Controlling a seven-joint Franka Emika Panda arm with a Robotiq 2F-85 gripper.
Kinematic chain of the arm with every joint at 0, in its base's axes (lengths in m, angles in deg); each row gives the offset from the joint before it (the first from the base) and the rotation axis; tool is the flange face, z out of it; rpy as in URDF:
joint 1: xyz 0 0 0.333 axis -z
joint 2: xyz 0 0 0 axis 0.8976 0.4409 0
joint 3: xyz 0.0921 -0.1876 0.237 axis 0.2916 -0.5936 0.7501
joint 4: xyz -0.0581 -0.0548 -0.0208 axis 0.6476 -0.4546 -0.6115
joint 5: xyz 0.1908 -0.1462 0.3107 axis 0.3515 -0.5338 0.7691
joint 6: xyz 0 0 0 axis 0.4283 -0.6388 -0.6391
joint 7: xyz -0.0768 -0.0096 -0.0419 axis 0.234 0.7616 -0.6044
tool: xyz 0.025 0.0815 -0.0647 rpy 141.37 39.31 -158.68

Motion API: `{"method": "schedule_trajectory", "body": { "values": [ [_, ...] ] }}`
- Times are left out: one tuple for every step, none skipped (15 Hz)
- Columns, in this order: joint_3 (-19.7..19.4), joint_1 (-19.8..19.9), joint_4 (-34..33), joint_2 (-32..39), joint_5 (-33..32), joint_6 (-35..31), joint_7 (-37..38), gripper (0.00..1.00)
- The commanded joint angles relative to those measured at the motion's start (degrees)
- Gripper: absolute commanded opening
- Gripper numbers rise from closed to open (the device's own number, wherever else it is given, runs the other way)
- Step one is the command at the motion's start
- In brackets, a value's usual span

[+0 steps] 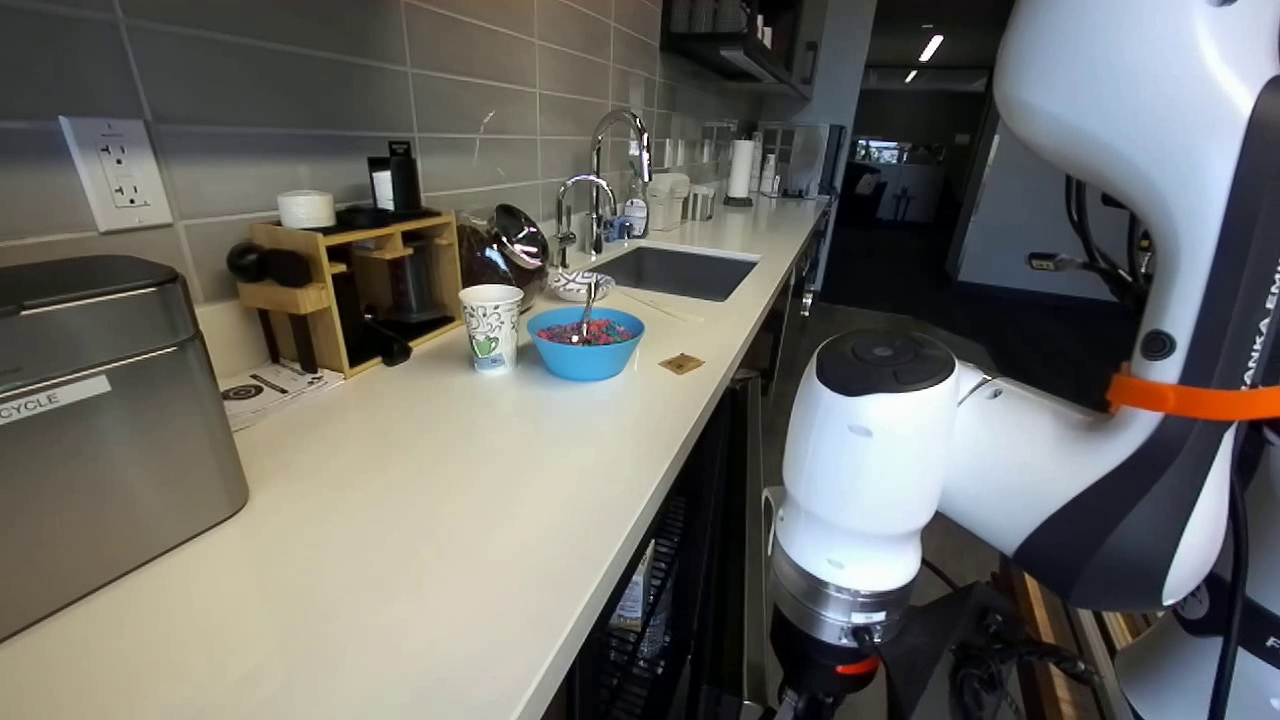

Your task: Partially open the silver door, then close it

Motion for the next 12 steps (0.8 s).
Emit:
{"method": "schedule_trajectory", "body": {
  "values": [
    [0.75, 5.89, -0.01, 2.05, -7.11, 4.25, -3.22, 0.03],
    [1.34, 6.77, -0.01, 2.12, -8.69, 4.58, -3.03, 0.03],
    [2.89, 8.49, -0.01, 2.99, -9.10, 5.06, -4.45, 0.03],
    [4.20, 9.89, -0.01, 3.42, -9.46, 6.07, -5.37, 0.03],
    [5.78, 11.53, 0.00, 3.87, -9.12, 6.91, -6.32, 0.03],
    [6.97, 12.75, 0.01, 3.68, -9.20, 7.96, -6.54, 0.03],
    [6.70, 8.20, 0.01, 0.93, -6.74, 1.39, -3.57, 0.03],
    [7.38, 8.80, -0.01, 0.97, -6.72, 1.31, -3.64, 0.12],
    [7.31, 8.76, -0.11, 1.07, -6.72, 1.20, -3.64, 0.12],
    [7.24, 8.72, -0.20, 1.10, -6.72, 1.20, -3.64, 0.12],
    [7.17, 8.64, -0.26, 1.13, -6.72, 1.20, -3.64, 0.12],
    [7.17, 8.63, -0.28, 1.15, -6.72, 1.20, -3.64, 0.12]
  ]
}}
